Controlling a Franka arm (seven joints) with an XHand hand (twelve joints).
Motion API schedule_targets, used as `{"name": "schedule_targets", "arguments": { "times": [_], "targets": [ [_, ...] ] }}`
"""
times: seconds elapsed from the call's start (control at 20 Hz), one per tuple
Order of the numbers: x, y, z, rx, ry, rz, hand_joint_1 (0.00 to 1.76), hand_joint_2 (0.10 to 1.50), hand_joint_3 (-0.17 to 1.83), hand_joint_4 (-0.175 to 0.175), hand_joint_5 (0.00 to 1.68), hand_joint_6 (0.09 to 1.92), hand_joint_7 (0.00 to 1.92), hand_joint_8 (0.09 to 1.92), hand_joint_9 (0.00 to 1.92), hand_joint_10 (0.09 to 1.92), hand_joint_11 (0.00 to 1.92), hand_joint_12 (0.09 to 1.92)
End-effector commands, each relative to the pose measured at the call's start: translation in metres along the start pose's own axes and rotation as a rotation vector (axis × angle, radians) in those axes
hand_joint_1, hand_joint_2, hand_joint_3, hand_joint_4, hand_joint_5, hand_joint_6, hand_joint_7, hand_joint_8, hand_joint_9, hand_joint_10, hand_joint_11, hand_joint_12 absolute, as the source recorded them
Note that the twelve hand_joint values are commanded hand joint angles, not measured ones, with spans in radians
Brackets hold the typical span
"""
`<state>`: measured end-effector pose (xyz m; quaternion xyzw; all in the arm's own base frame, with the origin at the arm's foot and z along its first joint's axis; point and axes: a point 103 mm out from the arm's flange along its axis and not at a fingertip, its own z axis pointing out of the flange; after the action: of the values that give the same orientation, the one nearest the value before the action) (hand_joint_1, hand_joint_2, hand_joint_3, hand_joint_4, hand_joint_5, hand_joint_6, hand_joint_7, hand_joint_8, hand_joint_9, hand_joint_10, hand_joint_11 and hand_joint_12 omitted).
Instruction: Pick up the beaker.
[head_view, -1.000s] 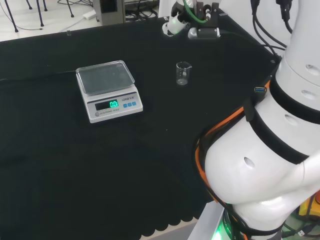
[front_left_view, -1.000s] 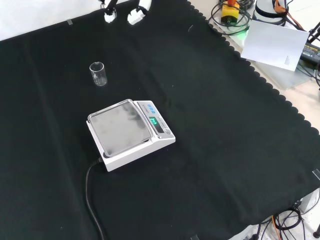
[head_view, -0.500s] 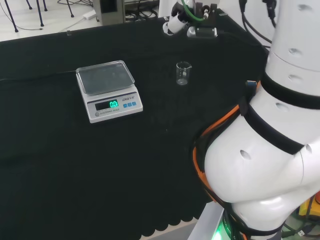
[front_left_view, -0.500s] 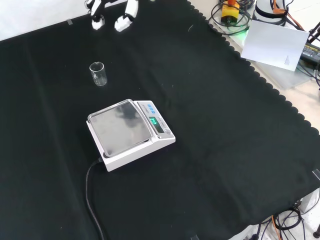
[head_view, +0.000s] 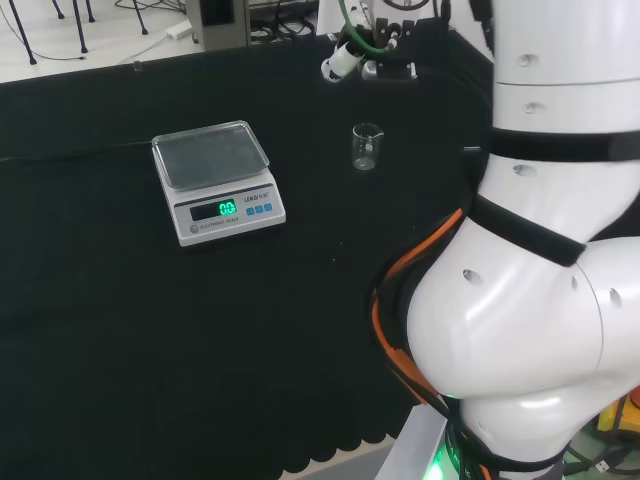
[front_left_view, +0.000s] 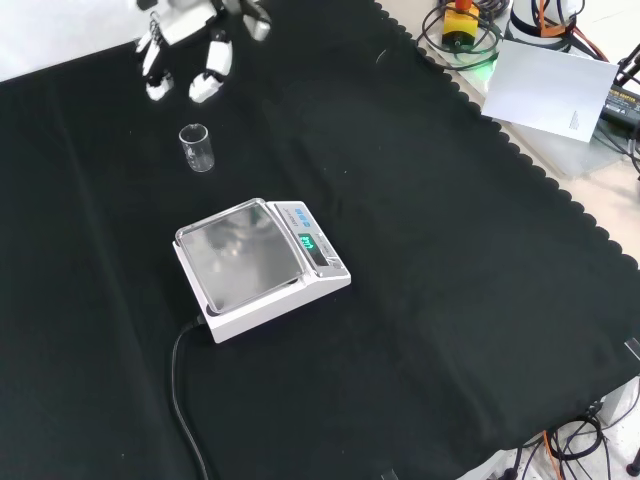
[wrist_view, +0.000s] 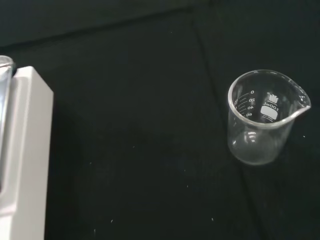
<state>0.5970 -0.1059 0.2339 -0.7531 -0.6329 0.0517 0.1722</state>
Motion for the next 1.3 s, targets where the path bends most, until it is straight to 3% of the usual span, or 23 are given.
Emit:
{"name": "schedule_targets", "arguments": {
  "times": [0.05,0.15,0.25,0.35,0.7,0.9,1.1,1.3],
  "targets": [
    [-0.017,0.046,0.029,0.324,-0.001,0.042,0.72,0.62,0.62,0.001,0.11,0.29,0.10,0.47,0.14,0.79,0.06,1.46],
    [-0.021,0.045,0.032,0.381,-0.017,0.054,0.70,0.58,0.51,0.039,0.03,0.09,0.02,0.14,0.03,0.59,0.01,1.44],
    [-0.027,0.041,0.035,0.392,-0.035,0.067,0.69,0.58,0.42,0.055,0.01,0.09,0.00,0.09,0.01,0.41,0.00,1.42],
    [-0.035,0.037,0.039,0.405,-0.031,0.076,0.69,0.59,0.36,0.058,0.00,0.09,0.00,0.09,0.00,0.34,0.00,1.40],
    [-0.061,0.015,0.052,0.410,0.006,0.104,0.74,0.62,0.34,0.030,0.07,0.09,0.04,0.09,0.00,0.58,0.00,1.43],
    [-0.066,-0.006,0.053,0.397,-0.003,0.113,0.74,0.62,0.37,0.014,0.15,0.09,0.11,0.09,0.00,0.80,0.00,1.50],
    [-0.064,-0.027,0.059,0.358,-0.018,0.110,0.75,0.60,0.45,0.005,0.18,0.09,0.04,0.36,0.01,0.87,0.00,1.52],
    [-0.066,-0.032,0.070,0.375,-0.002,0.113,0.75,0.59,0.47,0.002,0.19,0.09,0.00,0.49,0.01,0.88,0.00,1.52]
  ]
}}
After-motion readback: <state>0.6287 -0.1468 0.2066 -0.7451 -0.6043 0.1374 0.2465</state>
